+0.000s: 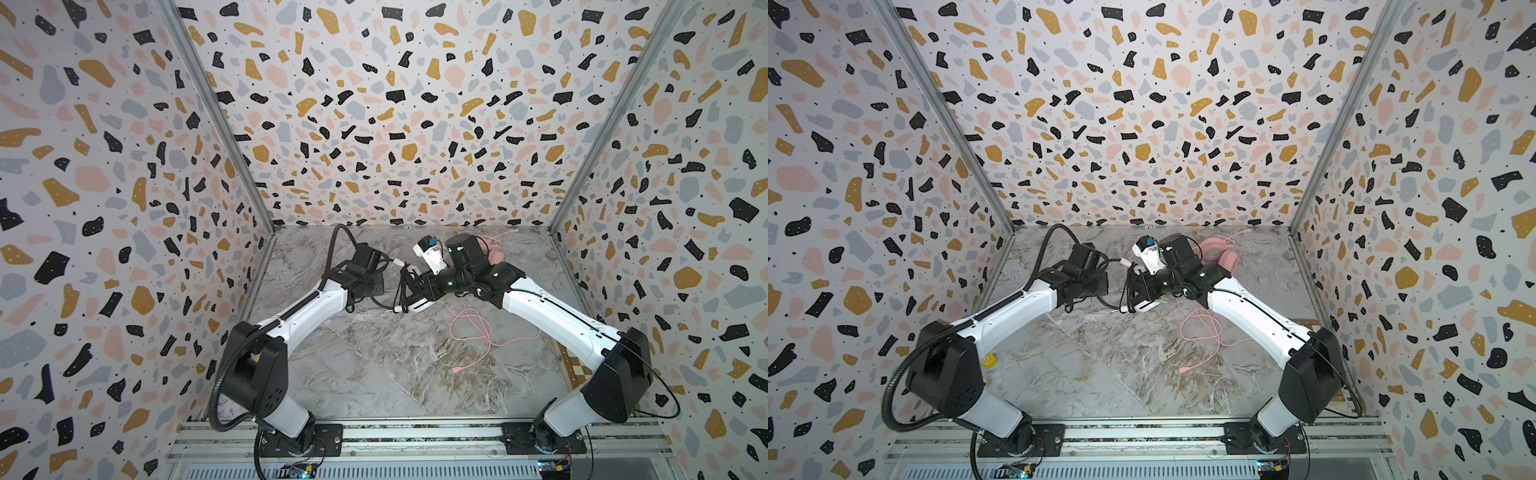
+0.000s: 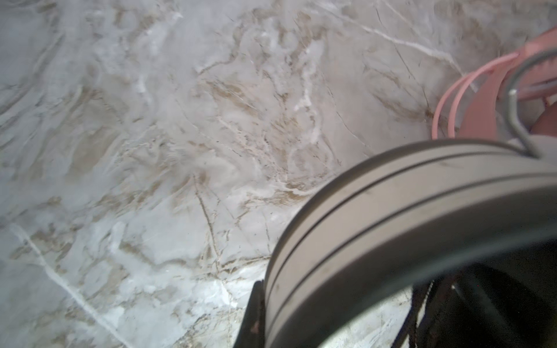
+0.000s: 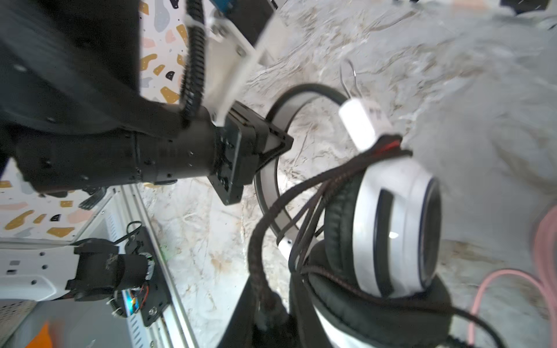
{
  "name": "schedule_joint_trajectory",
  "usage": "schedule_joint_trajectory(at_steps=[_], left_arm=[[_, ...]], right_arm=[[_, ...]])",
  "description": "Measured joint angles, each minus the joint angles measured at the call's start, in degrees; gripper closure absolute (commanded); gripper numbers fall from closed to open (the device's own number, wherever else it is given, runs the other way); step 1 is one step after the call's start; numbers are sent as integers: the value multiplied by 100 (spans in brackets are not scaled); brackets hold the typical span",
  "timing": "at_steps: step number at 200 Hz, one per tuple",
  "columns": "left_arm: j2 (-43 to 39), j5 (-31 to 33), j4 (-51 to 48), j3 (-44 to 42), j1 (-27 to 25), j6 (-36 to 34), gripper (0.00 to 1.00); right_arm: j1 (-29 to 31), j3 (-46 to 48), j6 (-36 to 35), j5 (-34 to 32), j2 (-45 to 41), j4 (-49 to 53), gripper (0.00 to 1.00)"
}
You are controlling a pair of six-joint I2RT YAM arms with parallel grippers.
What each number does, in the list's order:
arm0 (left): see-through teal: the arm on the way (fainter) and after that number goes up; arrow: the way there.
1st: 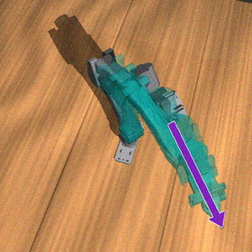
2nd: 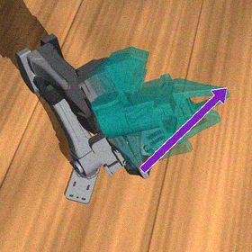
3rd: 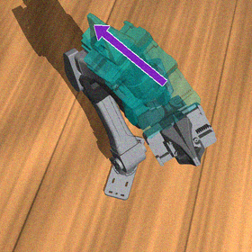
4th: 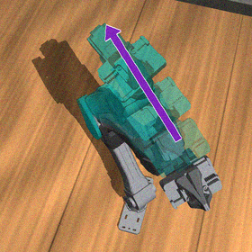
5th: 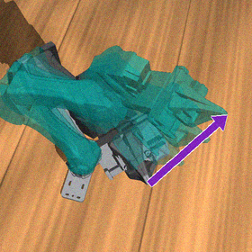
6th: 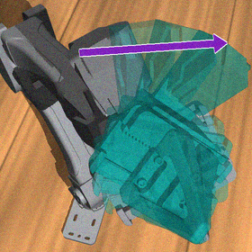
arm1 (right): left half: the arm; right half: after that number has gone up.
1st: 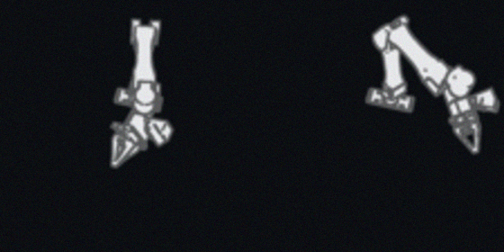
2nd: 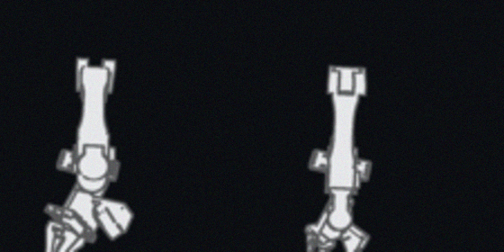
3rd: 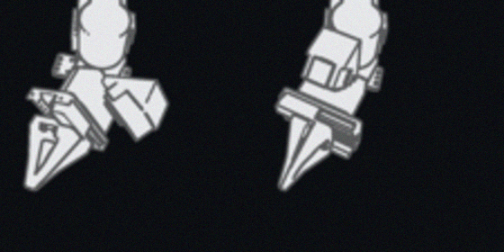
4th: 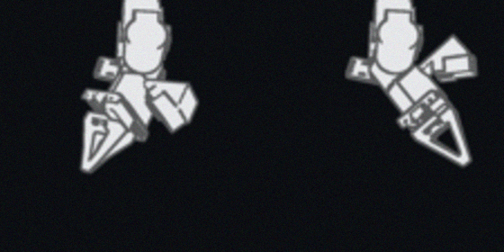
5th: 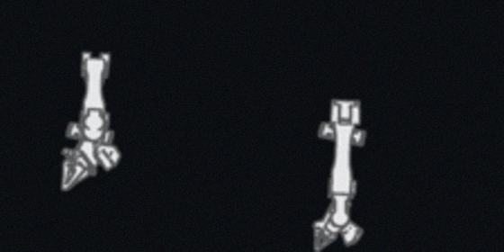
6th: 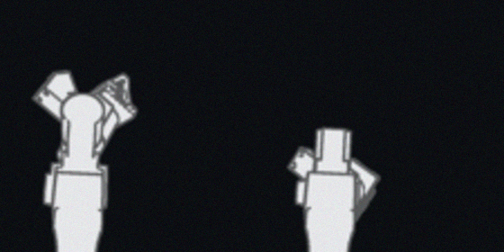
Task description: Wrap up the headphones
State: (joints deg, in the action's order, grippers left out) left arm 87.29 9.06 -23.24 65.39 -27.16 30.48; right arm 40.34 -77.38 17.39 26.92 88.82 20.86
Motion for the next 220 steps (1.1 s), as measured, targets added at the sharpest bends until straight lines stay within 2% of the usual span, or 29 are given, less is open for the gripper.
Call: schedule_joint_trajectory(at_steps=[31,83,100,121,145,181,220], left_arm=[[-470,-7,579,-466,-9,407,100],[-610,57,927,-680,-13,688,100],[-629,44,966,-680,-11,721,100],[-660,-70,964,-680,46,745,100],[-660,-417,1051,-743,192,798,100],[-660,-916,1104,-750,501,809,100],[-660,-1309,1060,-715,1102,758,100]], right_arm=[[-2,461,487,575,223,-616,92],[111,791,1113,846,380,-1716,87],[116,966,1139,776,380,-1934,82],[103,1185,1128,688,365,-2055,67],[111,1276,1029,538,260,-2096,54],[133,1303,802,175,-177,-2048,48],[-76,1537,697,-37,-413,-2006,46]])
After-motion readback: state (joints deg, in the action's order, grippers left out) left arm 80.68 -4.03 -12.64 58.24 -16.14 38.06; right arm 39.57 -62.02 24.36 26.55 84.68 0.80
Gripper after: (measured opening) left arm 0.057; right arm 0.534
